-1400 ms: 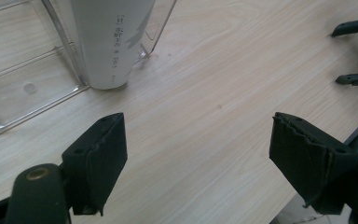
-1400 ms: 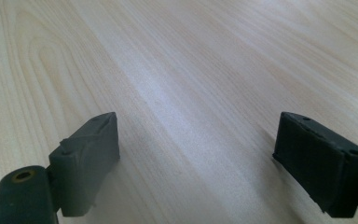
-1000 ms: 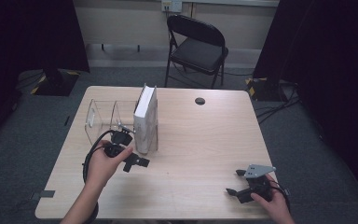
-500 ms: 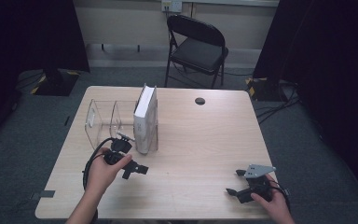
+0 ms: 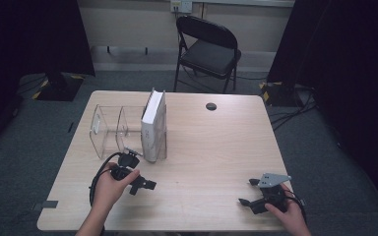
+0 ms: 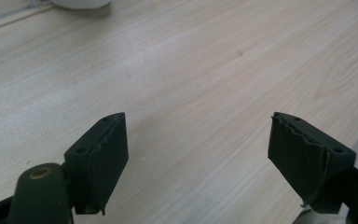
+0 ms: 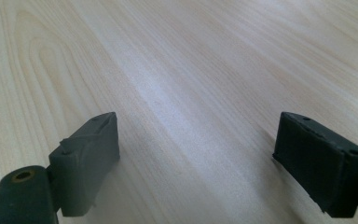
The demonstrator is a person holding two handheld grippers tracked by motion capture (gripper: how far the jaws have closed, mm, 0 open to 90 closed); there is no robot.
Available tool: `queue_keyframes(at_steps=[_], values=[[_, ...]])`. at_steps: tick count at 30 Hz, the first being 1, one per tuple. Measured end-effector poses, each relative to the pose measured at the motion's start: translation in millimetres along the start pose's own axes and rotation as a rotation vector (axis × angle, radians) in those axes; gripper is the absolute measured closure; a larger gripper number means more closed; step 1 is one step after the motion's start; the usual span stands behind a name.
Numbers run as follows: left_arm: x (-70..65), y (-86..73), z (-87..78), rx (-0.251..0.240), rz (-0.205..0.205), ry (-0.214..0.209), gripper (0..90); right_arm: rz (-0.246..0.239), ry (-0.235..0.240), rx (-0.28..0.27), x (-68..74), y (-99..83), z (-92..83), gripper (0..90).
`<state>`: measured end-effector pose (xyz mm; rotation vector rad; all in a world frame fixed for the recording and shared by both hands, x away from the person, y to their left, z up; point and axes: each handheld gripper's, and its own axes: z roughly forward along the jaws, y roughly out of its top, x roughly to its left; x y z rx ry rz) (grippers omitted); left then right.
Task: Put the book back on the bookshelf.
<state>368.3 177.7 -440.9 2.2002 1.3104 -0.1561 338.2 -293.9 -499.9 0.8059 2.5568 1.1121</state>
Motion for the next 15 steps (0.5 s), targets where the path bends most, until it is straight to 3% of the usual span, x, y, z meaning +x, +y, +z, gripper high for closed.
queue_keyframes(at_steps=[10,13,15], values=[[11.3,-16.7,12.7,0.02,-0.026,-0.006,20.3,0.0,0.0,0.0,0.0,0.0,0.0,13.1],[13.2,-22.7,14.3,0.026,-0.033,0.018,20.3,0.001,0.0,0.0,0.0,0.0,0.0,13.1],[15.4,-25.7,13.0,0.01,-0.036,0.0,20.4,0.0,0.0,0.0,0.0,0.0,0.0,13.2]])
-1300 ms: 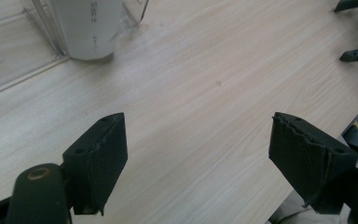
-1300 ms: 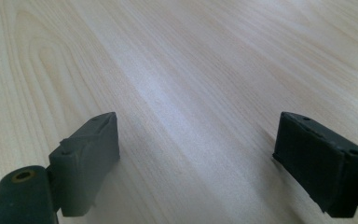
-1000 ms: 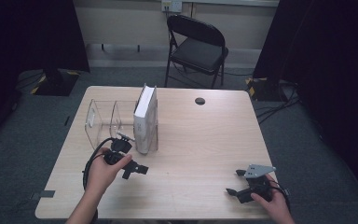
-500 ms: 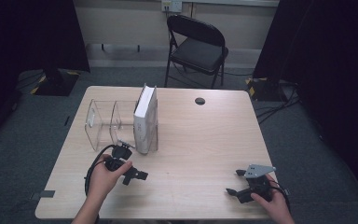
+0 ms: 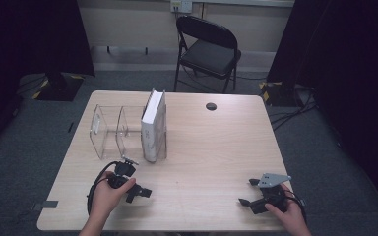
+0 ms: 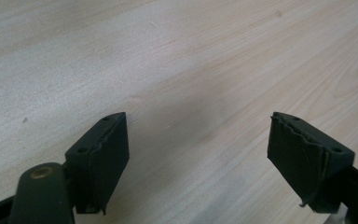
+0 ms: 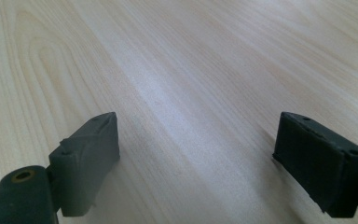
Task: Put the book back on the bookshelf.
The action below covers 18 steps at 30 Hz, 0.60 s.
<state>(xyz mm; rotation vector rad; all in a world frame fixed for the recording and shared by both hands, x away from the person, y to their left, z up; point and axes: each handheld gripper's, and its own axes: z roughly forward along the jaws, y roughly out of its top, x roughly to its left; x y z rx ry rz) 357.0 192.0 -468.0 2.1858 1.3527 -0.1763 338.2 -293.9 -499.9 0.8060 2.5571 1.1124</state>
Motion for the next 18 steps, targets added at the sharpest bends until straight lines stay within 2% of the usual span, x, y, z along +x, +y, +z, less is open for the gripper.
queue_keyframes(at_steps=[5,10,13,18], values=[[4.2,-6.0,-3.3,-0.024,0.02,-0.003,20.7,0.001,0.0,0.0,0.1,0.0,0.0,13.2],[1.6,-11.7,-0.7,-0.061,0.126,0.02,18.3,0.0,0.0,0.0,0.0,0.0,0.0,13.2],[-2.0,-14.3,1.7,-0.073,0.186,0.048,16.9,0.001,0.0,0.0,0.1,0.0,0.0,13.2],[-6.7,-20.7,7.3,-0.109,0.314,0.098,14.6,0.0,0.0,0.0,0.0,0.0,0.0,13.2]])
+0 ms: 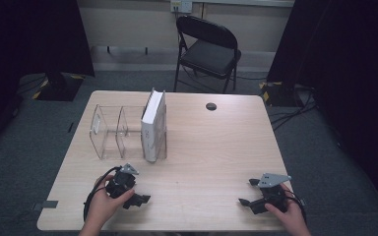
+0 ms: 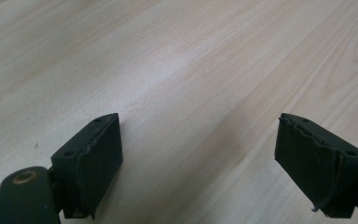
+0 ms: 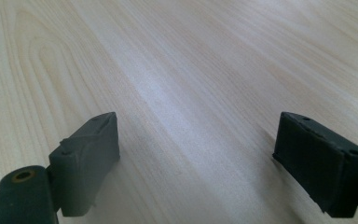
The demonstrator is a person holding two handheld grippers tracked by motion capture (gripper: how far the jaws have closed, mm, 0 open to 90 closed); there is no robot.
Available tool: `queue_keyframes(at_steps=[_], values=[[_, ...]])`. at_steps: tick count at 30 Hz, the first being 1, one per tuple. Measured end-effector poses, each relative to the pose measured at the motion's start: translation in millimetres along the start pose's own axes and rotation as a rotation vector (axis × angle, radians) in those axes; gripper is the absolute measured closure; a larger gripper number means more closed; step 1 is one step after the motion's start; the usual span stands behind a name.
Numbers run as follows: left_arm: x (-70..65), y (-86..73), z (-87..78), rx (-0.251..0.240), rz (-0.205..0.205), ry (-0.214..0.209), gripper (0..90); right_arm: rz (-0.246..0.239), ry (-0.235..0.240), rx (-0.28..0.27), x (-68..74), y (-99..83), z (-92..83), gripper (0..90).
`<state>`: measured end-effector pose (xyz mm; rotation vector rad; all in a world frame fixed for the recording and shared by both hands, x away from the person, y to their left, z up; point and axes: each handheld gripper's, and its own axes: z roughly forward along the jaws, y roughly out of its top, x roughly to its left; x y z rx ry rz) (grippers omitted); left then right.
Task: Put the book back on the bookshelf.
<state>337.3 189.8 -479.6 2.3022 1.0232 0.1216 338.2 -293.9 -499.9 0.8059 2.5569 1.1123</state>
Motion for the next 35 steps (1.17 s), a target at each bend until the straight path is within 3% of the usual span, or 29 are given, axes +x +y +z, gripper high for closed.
queue_keyframes(at_steps=[1,6,8,11,18,26,35], values=[[-0.4,-1.3,0.5,-0.008,0.025,0.003,14.5,0.001,0.0,0.0,0.1,0.0,0.0,13.2],[-2.9,-5.8,2.7,-0.043,0.068,0.029,14.4,0.002,0.0,0.001,0.2,0.0,-0.1,13.2],[-5.4,-8.2,5.5,-0.058,0.119,0.052,14.2,0.004,0.001,-0.002,0.3,-0.2,0.2,13.2],[-8.3,-10.7,8.2,-0.069,0.152,0.063,10.6,0.005,-0.001,-0.002,0.6,-0.3,0.0,13.2],[-8.7,-13.9,12.6,-0.095,0.18,0.044,0.0,0.005,-0.001,-0.002,0.6,-0.3,0.0,13.2],[-6.6,-20.5,13.2,-0.155,0.187,0.031,0.0,0.006,-0.001,-0.002,0.6,-0.3,0.0,13.2],[-5.6,-22.0,12.9,-0.163,0.196,0.032,0.0,0.006,-0.001,-0.002,0.5,-0.3,0.0,13.2]])
